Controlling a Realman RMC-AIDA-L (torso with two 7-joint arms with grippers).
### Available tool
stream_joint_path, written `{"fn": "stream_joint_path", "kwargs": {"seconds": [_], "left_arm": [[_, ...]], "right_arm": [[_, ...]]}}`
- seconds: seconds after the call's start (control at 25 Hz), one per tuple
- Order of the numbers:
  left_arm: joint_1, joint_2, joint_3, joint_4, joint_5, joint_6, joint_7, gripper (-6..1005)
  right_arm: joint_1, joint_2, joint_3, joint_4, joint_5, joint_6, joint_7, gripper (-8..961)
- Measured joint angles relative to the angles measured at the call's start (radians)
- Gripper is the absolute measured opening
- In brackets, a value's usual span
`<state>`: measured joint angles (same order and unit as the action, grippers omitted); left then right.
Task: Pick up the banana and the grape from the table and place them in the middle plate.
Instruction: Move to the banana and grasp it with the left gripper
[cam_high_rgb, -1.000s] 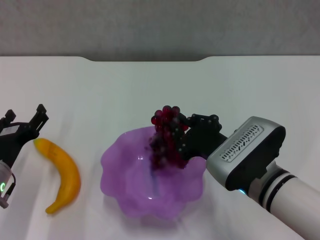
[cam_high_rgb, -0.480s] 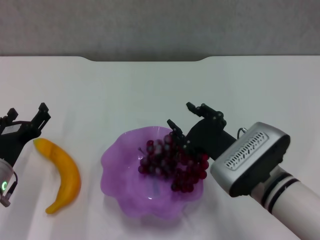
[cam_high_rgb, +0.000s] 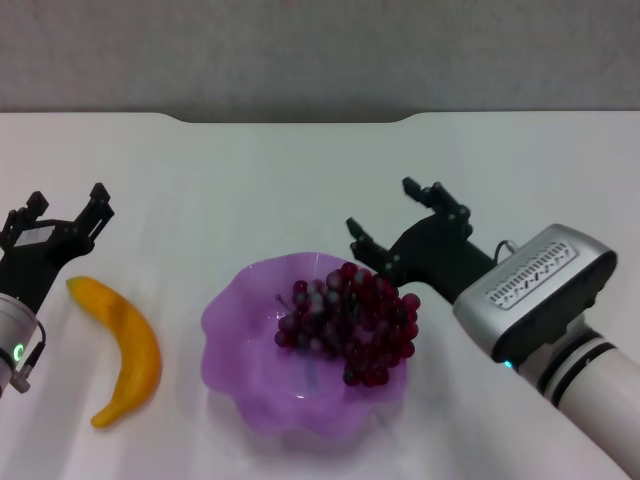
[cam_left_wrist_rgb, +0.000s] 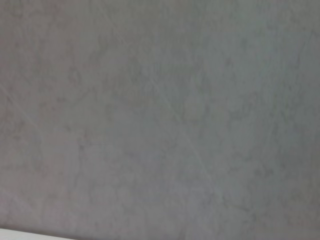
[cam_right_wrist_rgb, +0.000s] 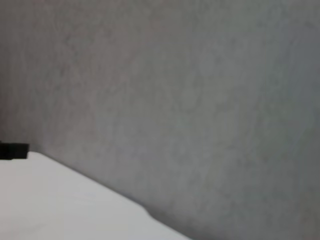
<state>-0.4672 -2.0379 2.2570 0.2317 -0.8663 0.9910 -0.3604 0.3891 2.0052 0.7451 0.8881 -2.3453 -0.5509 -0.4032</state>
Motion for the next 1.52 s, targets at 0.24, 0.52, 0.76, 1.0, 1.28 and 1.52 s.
{"fn": "stream_joint_path", "kwargs": {"seconds": [0.24, 0.52, 0.76, 1.0, 1.28, 1.52], "left_arm": [[-0.004, -0.002, 0.002, -0.001, 0.001, 0.001, 0.001, 892], [-0.030, 0.004, 0.002, 0.032, 0.027, 0.023, -0.005, 891], [-0.055, 0.009, -0.020, 0.047, 0.060, 0.073, 0.012, 891], [-0.071, -0.002, -0.037, -0.007, 0.054, 0.038, 0.012, 891], [-0.036, -0.003, -0.038, -0.011, 0.036, -0.053, -0.011, 892], [-0.021, 0.004, -0.039, -0.004, 0.031, -0.088, -0.002, 892]], "right_arm": [[-0.025, 0.000, -0.015, -0.072, 0.000, -0.206, 0.019, 847], [-0.053, 0.003, -0.046, -0.225, -0.001, -0.555, 0.131, 819], [-0.022, 0.005, -0.042, -0.372, 0.007, -0.721, 0.158, 766], [0.000, 0.011, -0.052, -0.487, 0.022, -0.731, 0.284, 822], [0.032, 0.008, -0.089, -0.581, 0.025, -0.688, 0.424, 826], [0.027, 0.005, -0.091, -0.617, 0.025, -0.625, 0.474, 827]]}}
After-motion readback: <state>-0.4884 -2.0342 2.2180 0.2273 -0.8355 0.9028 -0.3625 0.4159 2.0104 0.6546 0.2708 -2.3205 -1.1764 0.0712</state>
